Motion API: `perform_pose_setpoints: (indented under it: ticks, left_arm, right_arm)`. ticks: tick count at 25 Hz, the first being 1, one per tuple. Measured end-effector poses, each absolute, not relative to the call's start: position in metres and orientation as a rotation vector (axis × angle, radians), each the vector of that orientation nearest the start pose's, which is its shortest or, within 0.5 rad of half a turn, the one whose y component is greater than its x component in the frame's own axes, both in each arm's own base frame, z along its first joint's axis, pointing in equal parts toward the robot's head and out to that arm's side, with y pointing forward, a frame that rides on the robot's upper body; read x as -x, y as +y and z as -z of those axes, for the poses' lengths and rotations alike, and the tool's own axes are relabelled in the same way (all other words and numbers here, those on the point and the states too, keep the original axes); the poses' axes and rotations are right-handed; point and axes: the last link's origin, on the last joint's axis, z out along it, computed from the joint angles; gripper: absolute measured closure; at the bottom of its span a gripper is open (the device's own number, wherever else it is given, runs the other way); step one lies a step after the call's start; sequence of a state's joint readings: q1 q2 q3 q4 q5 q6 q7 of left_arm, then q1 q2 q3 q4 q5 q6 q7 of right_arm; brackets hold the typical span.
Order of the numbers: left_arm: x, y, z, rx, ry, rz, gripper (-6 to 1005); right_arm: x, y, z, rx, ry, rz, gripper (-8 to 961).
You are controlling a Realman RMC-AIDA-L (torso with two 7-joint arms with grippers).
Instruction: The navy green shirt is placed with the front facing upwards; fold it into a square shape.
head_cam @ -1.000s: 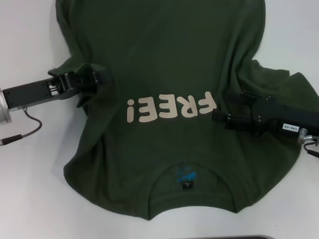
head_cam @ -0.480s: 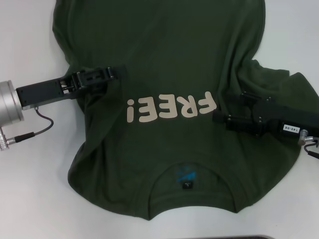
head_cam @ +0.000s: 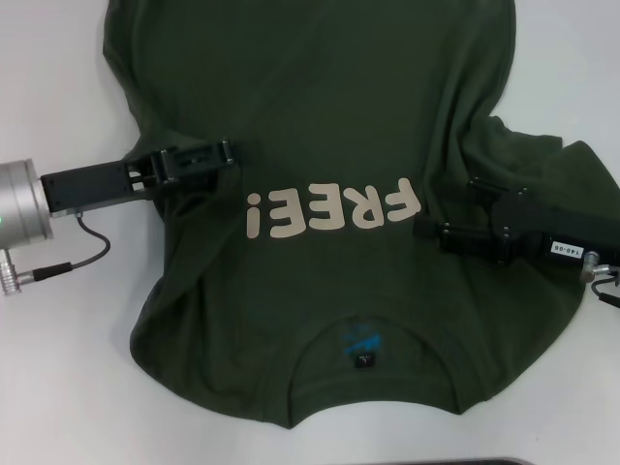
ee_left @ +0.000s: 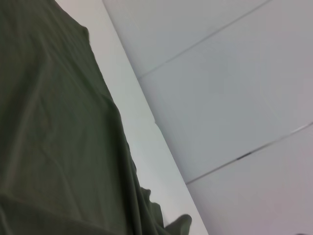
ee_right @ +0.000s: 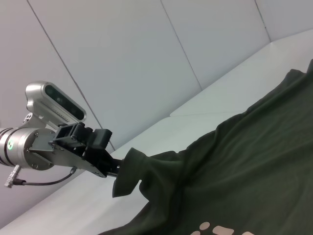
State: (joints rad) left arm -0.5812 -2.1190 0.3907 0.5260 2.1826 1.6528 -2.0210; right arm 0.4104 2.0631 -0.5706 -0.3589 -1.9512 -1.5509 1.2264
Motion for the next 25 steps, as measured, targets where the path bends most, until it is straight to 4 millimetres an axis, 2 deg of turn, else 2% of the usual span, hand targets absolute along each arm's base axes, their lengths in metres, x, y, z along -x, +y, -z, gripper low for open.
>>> perform_pose_setpoints:
  ticks: [1, 8, 15, 25]
  left_arm:
    - [0.2599, 0.3143, 0.0203, 2.451, -1.743, 0.992, 115]
    - [0.2564, 0.3171, 0.0225, 2.469, -1.707, 0.986, 119]
    - [0.2598, 0.3208, 0.0240, 2.496, -1.552, 0.951, 122]
    - [0.2584, 0.3240, 0.0265, 2.496, -1.314, 0.995, 124]
  right_arm:
    - [-0.3104, 0.2725, 0.0289, 2.548, 0.921, -0.899, 42]
    - [-0.3101, 0.2729, 0.0289, 2.549, 0.920, -0.900, 41]
    - [-0.3109, 0.2731, 0.0278, 2.538, 0.921, -0.904, 42]
    - [-0.3101, 0.2741, 0.0276, 2.533, 0.925, -0.910, 41]
